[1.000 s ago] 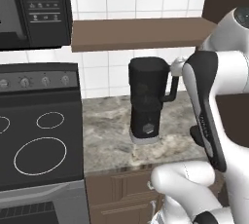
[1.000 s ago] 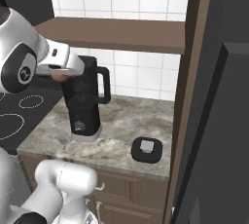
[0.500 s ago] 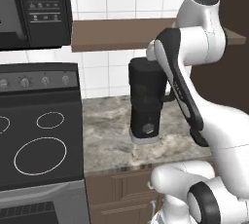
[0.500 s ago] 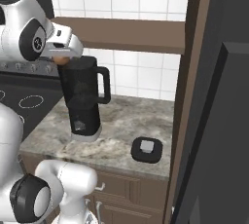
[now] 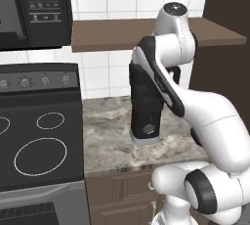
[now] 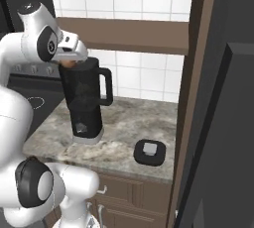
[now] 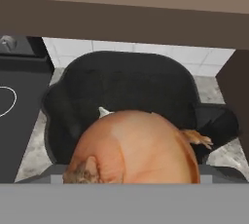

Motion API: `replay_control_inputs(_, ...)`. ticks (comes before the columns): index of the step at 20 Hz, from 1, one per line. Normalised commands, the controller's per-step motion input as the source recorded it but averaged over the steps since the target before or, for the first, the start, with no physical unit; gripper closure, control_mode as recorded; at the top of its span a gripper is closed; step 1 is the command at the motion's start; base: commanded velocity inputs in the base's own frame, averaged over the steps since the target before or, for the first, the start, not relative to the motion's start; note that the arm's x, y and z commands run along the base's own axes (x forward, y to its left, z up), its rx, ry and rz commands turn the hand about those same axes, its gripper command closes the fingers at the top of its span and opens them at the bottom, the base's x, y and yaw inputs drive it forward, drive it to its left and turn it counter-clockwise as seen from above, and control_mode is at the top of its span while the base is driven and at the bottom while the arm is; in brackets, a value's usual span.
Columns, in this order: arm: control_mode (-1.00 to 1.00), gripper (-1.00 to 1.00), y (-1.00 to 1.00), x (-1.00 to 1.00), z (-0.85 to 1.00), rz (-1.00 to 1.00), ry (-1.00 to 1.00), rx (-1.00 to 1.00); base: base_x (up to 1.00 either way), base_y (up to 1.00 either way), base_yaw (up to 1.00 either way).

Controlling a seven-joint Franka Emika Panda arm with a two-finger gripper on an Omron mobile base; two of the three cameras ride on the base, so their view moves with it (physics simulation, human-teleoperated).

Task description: Grab the onion and garlic from the fridge, place them in the blender, close the lid, and turn on the blender to create a marinade.

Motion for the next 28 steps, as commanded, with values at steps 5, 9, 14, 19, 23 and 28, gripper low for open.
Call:
replay_control_inputs(5, -1.0, 1.0, 0.03, 0.44, -0.46, 0.0, 0.0, 0.0, 0.0, 0.0, 0.0)
replay_control_inputs(9, -1.0, 1.0, 0.0, 0.37, -0.28, 0.0, 0.0, 0.0, 0.0, 0.0, 0.0)
replay_control_inputs(14, -1.0, -1.0, 0.0, 0.42, -0.07, 0.0, 0.0, 0.0, 0.0, 0.0, 0.0)
replay_control_inputs(19, -1.0, -1.0, 0.0, 0.08, 0.16, 0.0, 0.0, 0.0, 0.0, 0.0, 0.0)
replay_control_inputs(23, -1.0, -1.0, 0.0, -0.05, 0.53, 0.0, 0.0, 0.0, 0.0, 0.0, 0.0)
replay_control_inputs(28, -1.0, -1.0, -0.24, -0.51, 0.38, -0.01, 0.0, 0.0, 0.0, 0.0, 0.0)
